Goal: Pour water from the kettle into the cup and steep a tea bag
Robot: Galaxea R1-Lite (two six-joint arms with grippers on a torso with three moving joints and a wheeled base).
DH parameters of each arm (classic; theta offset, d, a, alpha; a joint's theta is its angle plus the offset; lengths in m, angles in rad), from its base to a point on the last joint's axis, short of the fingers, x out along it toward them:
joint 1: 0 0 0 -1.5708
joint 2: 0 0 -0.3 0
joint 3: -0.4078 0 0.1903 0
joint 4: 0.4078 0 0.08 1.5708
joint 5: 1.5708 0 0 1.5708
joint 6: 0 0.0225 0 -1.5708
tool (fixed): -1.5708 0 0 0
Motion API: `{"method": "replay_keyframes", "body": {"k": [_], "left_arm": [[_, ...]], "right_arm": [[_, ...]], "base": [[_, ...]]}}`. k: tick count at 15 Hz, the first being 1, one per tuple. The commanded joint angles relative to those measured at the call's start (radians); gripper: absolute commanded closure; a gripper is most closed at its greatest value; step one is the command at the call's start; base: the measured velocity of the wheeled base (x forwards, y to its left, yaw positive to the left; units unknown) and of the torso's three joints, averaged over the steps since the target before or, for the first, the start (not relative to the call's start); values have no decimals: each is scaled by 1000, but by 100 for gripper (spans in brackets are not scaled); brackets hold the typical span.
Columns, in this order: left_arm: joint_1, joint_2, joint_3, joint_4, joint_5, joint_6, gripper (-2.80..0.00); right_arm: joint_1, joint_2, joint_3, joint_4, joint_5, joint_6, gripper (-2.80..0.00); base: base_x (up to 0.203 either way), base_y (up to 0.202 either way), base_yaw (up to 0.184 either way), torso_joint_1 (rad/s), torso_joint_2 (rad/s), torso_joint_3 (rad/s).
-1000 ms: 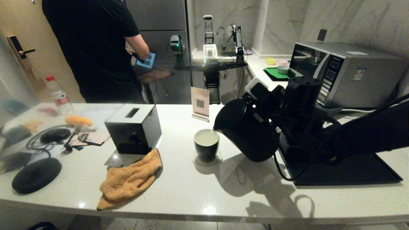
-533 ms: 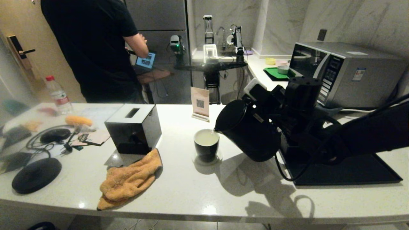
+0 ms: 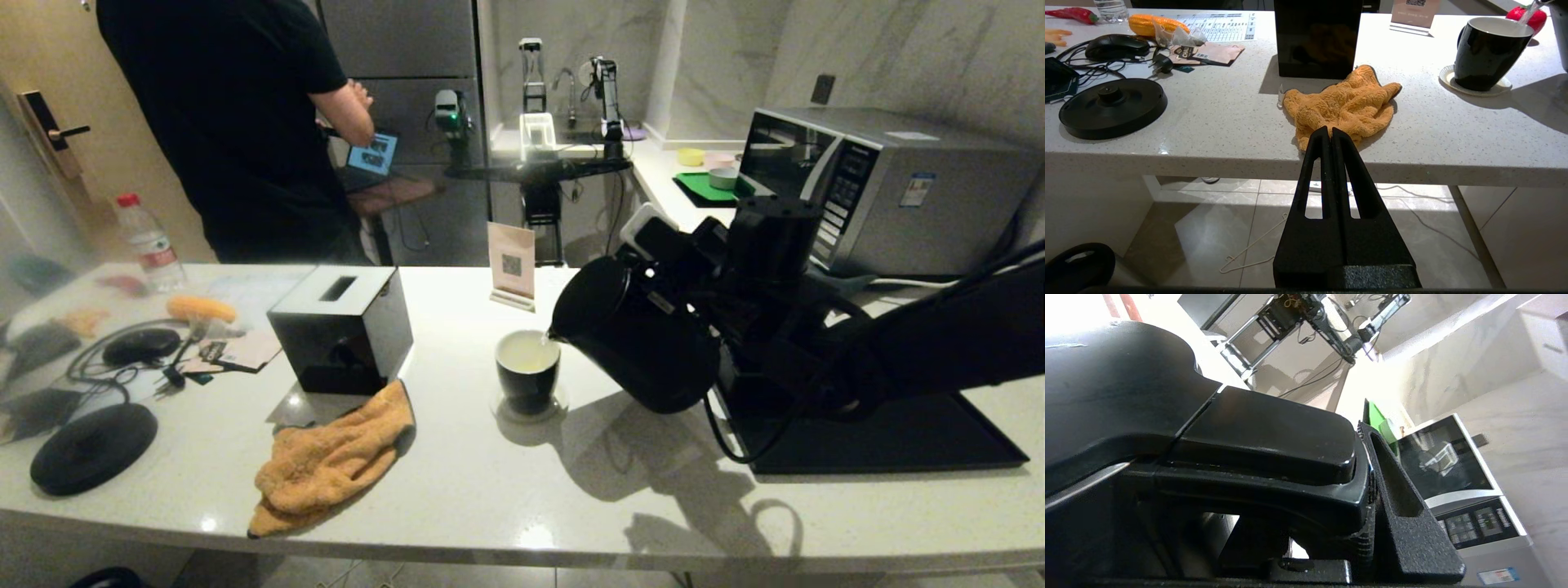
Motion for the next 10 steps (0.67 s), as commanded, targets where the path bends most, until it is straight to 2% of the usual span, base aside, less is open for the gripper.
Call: {"method": "replay_keyframes", "body": {"k": [1, 10], "left_arm": [[0, 0, 0, 0, 0, 0, 0], [0, 0, 0, 0, 0, 0, 0]], "right_arm": [[1, -1, -1, -7, -2, -10, 0], [2, -1, -11, -5, 11, -24, 0]], "base": [[0, 0, 0, 0, 0, 0], [0, 0, 0, 0, 0, 0]]}}
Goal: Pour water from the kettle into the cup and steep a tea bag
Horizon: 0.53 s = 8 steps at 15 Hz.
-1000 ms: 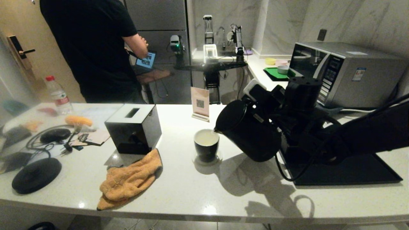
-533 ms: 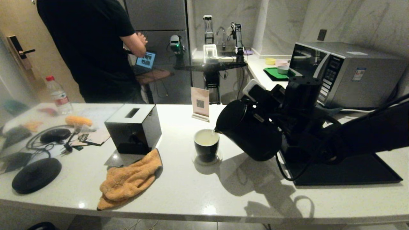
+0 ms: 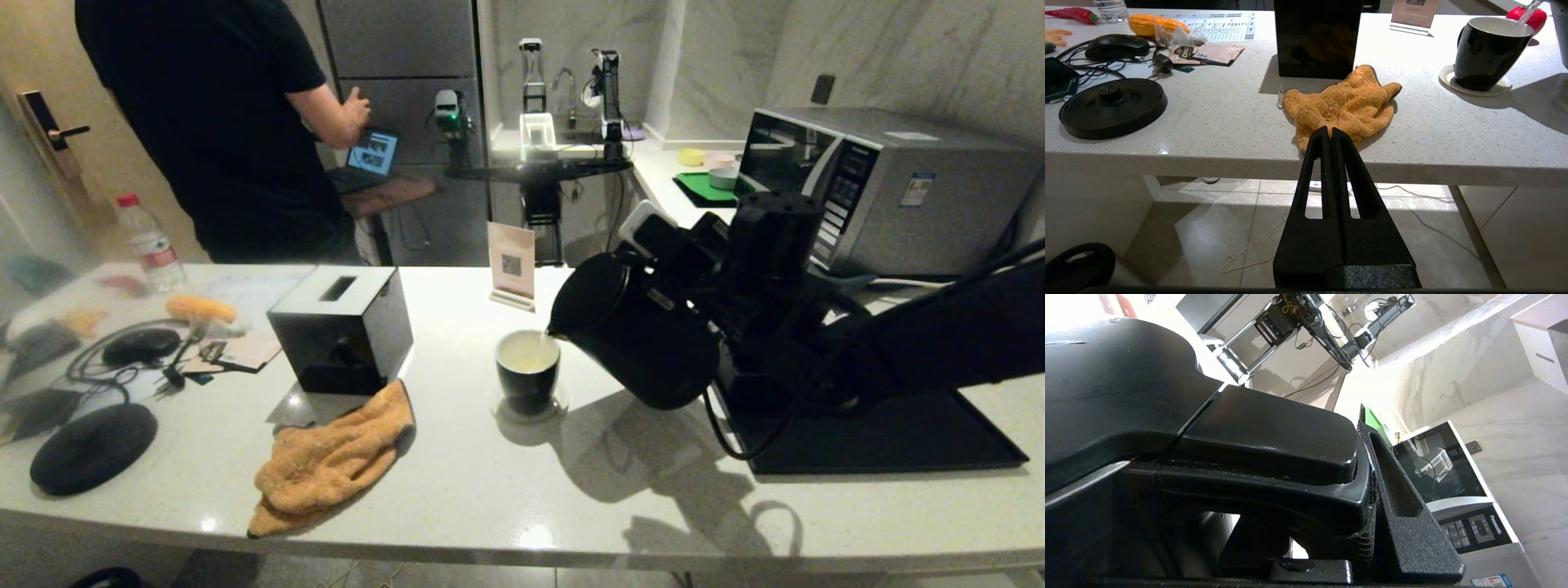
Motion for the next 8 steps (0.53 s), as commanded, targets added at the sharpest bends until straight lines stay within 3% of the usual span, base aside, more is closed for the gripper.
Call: {"method": "replay_keyframes", "body": {"k": [1, 8], "left_arm": [[0, 0, 0, 0, 0, -1, 0], [0, 0, 0, 0, 0, -1, 0]], "right_arm": [[1, 0, 0, -3, -1, -7, 0], [1, 3, 0, -3, 25, -19, 0]], "base": [[0, 0, 0, 0, 0, 0], [0, 0, 0, 0, 0, 0]]}}
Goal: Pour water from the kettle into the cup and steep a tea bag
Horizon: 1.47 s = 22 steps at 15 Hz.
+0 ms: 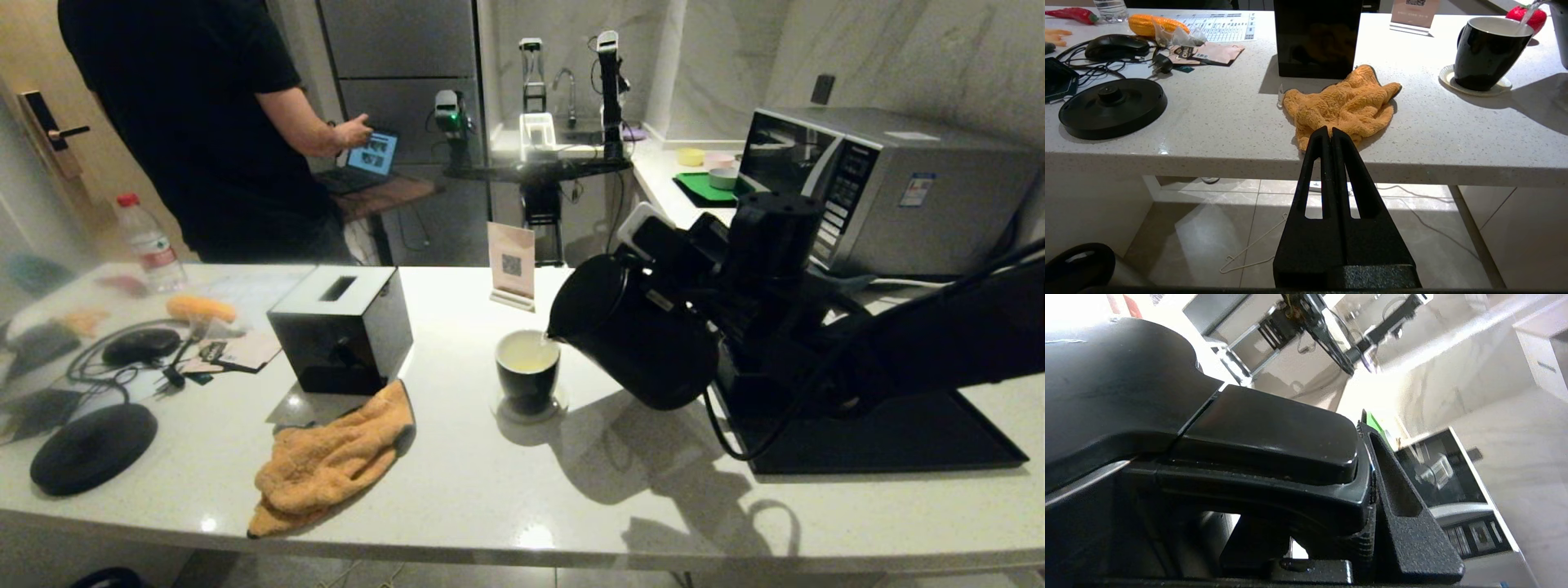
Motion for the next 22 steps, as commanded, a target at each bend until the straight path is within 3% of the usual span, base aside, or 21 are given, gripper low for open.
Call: {"method": "replay_keyframes", "body": {"k": [1, 9, 18, 22], "left_arm": [[0, 1, 0, 0, 0, -1, 0], [0, 1, 0, 0, 0, 0, 0], [0, 1, 0, 0, 0, -1, 0], [0, 1, 0, 0, 0, -1, 0]], "right_arm": [[1, 4, 2, -7, 1, -6, 0], [1, 12, 2, -10, 4, 18, 0], [0, -3, -10, -5, -22, 197, 0], [-4, -39, -5, 9, -60, 326, 0]], "base": [[0, 0, 0, 0, 0, 0], [0, 0, 0, 0, 0, 0], [0, 0, 0, 0, 0, 0], [0, 0, 0, 0, 0, 0]]}}
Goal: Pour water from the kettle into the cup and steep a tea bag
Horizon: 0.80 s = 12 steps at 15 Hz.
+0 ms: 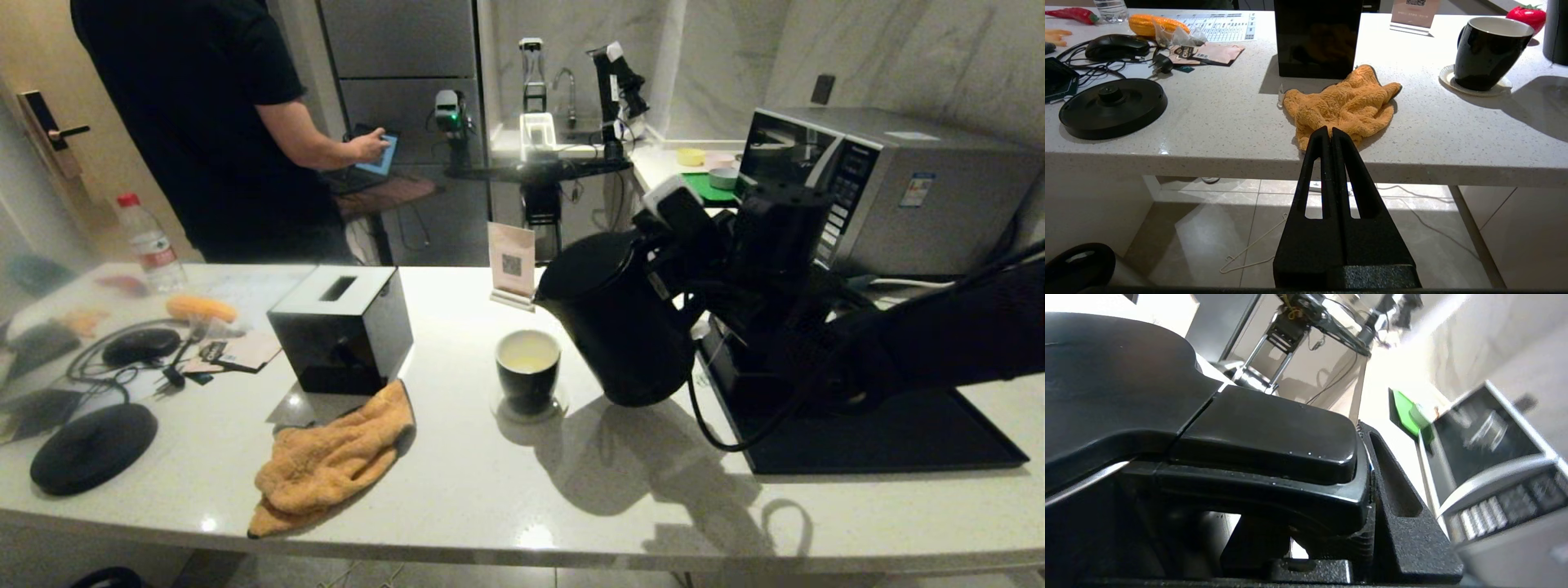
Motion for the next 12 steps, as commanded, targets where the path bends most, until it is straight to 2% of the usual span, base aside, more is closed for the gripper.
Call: {"method": "replay_keyframes", "body": {"k": [1, 6, 12], "left_arm": [[0, 1, 0, 0, 0, -1, 0], [0, 1, 0, 0, 0, -1, 0], [0, 1, 0, 0, 0, -1, 0]], "right_arm": [[-6, -31, 4, -2, -18, 58, 0], [-42, -109, 8, 64, -73, 205, 0], [-190, -245, 37, 213, -77, 354, 0]], "base": [[0, 0, 0, 0, 0, 0], [0, 0, 0, 0, 0, 0], [0, 0, 0, 0, 0, 0]]}}
